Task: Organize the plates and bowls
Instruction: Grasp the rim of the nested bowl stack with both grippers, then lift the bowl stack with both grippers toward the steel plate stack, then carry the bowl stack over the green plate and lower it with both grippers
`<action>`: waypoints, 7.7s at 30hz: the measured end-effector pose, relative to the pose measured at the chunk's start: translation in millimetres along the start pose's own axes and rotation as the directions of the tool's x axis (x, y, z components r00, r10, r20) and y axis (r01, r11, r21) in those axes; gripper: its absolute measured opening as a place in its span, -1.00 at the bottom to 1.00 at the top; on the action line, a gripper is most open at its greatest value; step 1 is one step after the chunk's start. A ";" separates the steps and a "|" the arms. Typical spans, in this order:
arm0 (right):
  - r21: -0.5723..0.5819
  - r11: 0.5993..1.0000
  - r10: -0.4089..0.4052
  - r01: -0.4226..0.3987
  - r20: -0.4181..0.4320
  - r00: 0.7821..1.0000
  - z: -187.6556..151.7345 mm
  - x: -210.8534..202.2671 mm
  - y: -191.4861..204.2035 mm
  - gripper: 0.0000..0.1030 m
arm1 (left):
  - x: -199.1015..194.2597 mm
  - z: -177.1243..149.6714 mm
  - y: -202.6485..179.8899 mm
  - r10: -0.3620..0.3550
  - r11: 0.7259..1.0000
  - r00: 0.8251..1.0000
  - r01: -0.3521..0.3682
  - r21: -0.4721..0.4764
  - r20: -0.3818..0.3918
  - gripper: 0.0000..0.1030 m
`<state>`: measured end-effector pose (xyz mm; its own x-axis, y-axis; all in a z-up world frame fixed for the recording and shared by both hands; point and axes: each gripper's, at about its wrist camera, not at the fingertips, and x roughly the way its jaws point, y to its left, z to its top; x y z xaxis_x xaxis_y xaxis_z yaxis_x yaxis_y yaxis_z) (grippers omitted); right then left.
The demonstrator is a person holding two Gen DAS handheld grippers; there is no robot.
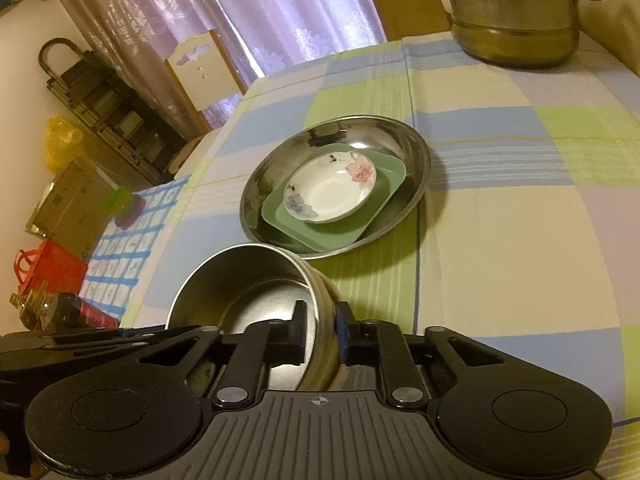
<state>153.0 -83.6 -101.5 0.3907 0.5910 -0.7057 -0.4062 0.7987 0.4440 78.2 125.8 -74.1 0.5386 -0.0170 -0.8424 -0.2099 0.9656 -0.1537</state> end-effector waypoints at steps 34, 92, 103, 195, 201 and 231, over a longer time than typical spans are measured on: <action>0.054 0.995 -0.076 0.086 -0.171 0.982 32.8 -3.3 8.5 -0.74 | 2.0 16.8 2.7 -0.010 1.000 0.999 0.010 -0.012 -0.040 -0.78; -0.106 0.992 -0.097 0.065 -0.325 0.941 33.6 34.8 9.8 -0.58 | 27.2 19.1 -4.3 0.055 0.997 0.992 -0.060 -0.038 -0.118 -0.62; -0.103 0.995 -0.032 -0.002 -0.320 0.947 34.5 34.0 0.5 -0.57 | 23.2 16.9 -8.9 0.084 0.992 0.991 -0.093 -0.089 -0.101 -0.63; -0.063 0.986 -0.164 0.152 -0.361 0.918 198.1 100.4 -13.1 -0.69 | 100.9 191.8 0.9 -0.054 0.998 0.980 0.047 -0.038 -0.192 -0.63; -0.062 0.986 -0.165 0.153 -0.389 0.906 196.7 108.7 -11.9 -0.69 | 109.6 191.2 6.3 -0.056 0.997 0.974 0.045 -0.055 -0.218 -0.63; -0.054 0.987 -0.161 0.152 -0.422 0.892 196.3 125.3 -18.4 -0.68 | 125.7 189.3 11.2 -0.046 0.998 0.975 0.033 -0.061 -0.218 -0.63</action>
<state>371.6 -2.0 -89.7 0.0655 0.3515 -0.9339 -0.3866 0.8718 0.3010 298.0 183.7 -84.0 0.3567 -0.1175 -0.9268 -0.2409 0.9470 -0.2127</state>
